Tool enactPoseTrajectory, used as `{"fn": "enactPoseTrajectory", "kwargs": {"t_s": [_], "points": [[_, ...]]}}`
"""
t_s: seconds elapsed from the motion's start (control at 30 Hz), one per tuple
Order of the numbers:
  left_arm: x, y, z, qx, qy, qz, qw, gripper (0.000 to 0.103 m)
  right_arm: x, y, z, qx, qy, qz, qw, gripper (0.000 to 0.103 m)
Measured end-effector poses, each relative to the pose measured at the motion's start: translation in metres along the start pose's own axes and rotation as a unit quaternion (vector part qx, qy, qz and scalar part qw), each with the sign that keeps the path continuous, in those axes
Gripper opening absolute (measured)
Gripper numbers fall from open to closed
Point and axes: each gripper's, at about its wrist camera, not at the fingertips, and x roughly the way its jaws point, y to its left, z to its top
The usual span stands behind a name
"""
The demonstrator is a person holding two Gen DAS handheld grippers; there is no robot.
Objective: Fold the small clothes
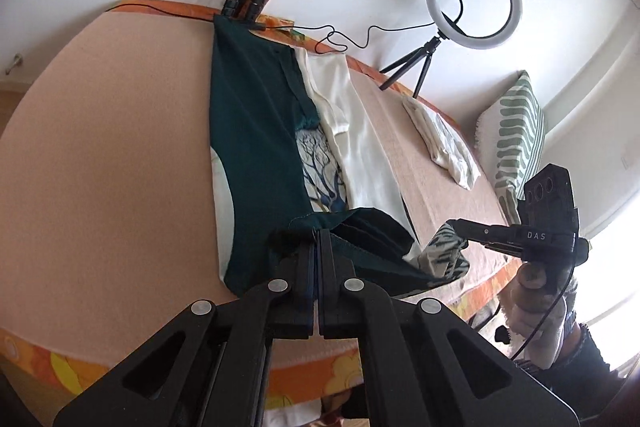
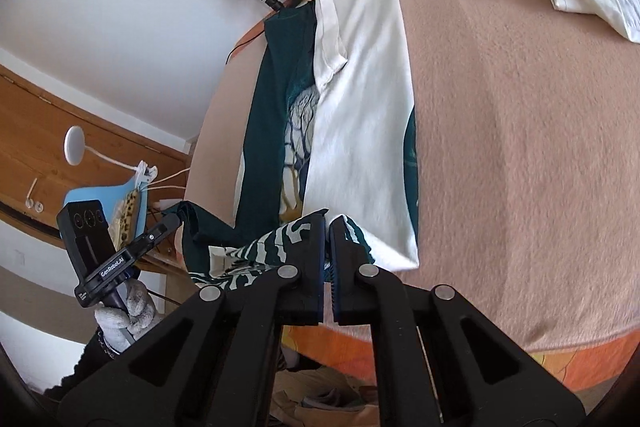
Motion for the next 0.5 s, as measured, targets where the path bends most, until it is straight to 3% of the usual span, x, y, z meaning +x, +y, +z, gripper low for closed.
{"fn": "enactPoseTrajectory", "kwargs": {"t_s": [0.2,0.37,0.43,0.5], "points": [[0.048,0.026,0.037,0.006,0.015,0.028,0.9995,0.000,0.046,-0.021,0.058,0.029,0.013,-0.021,0.999,0.003],[0.072,0.041,0.052,0.008,0.026,0.049,0.9984,0.000,0.075,-0.047,0.085,0.062,0.024,-0.029,0.997,0.004],[0.073,0.042,0.057,0.016,0.026,0.056,0.9979,0.004,0.076,-0.052,0.091,0.069,0.026,-0.022,0.997,0.008],[0.076,0.041,0.063,0.025,0.042,0.073,0.9961,0.016,0.073,-0.051,0.093,0.063,0.030,-0.020,0.997,0.021]]}}
